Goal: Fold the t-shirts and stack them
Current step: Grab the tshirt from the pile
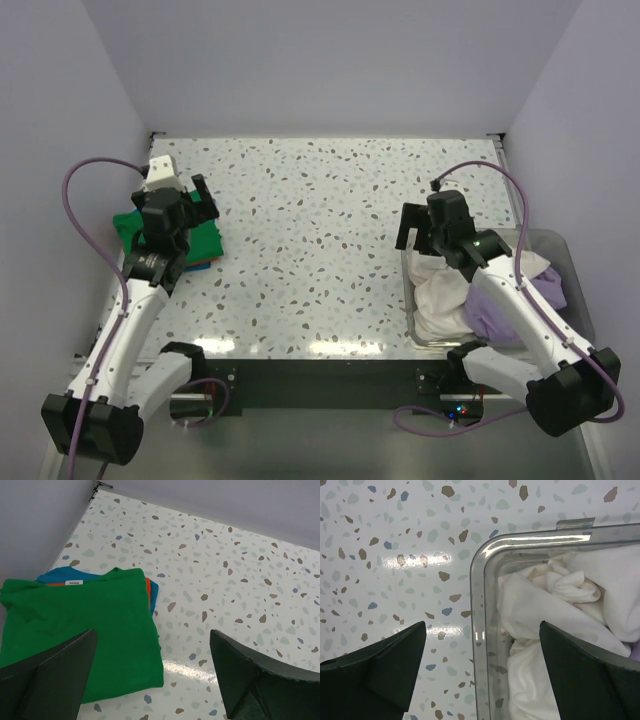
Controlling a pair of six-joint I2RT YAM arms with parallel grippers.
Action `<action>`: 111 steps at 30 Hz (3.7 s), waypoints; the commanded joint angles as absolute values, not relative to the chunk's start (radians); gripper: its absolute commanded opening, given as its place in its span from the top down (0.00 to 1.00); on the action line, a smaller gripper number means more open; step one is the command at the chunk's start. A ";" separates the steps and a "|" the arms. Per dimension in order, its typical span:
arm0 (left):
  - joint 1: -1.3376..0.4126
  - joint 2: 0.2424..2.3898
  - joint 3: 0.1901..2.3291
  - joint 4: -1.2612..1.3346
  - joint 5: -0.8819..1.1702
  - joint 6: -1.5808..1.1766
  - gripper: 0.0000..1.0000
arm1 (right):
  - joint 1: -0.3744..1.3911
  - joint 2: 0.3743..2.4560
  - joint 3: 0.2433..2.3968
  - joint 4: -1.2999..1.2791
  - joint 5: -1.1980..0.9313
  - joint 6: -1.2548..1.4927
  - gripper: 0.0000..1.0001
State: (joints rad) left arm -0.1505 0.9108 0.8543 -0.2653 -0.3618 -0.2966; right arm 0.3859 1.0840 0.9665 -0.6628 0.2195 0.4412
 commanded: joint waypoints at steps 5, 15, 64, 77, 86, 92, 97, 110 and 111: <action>-0.144 0.931 0.873 -0.282 -0.410 -0.318 0.00 | 0.388 1.083 0.979 -0.627 0.271 0.451 0.01; -0.144 0.933 0.838 -0.233 -0.420 -0.331 0.00 | 0.338 1.164 1.019 -0.938 0.528 0.722 0.01; -0.144 0.983 0.793 -0.146 -0.314 -0.305 0.00 | -0.379 1.078 1.080 -0.965 0.360 0.684 1.00; -0.144 1.068 0.801 -0.100 -0.241 -0.330 0.00 | -0.428 1.035 0.841 -0.917 0.477 0.669 0.26; -0.144 1.077 0.831 -0.115 -0.242 -0.311 0.00 | -0.534 1.118 0.755 -0.798 0.388 0.644 0.07; -0.144 1.089 0.844 -0.121 -0.245 -0.321 0.00 | -0.537 1.221 0.703 -0.698 0.374 0.681 0.07; -0.144 1.092 0.839 -0.110 -0.259 -0.333 0.00 | -0.537 1.230 0.722 -0.687 0.334 0.677 0.56; -0.144 1.190 0.907 -0.052 -0.244 -0.319 0.00 | -0.535 0.916 1.058 -0.828 0.216 0.658 1.00; -0.144 1.193 0.907 -0.054 -0.247 -0.324 0.00 | -0.535 0.901 1.096 -0.824 0.204 0.650 1.00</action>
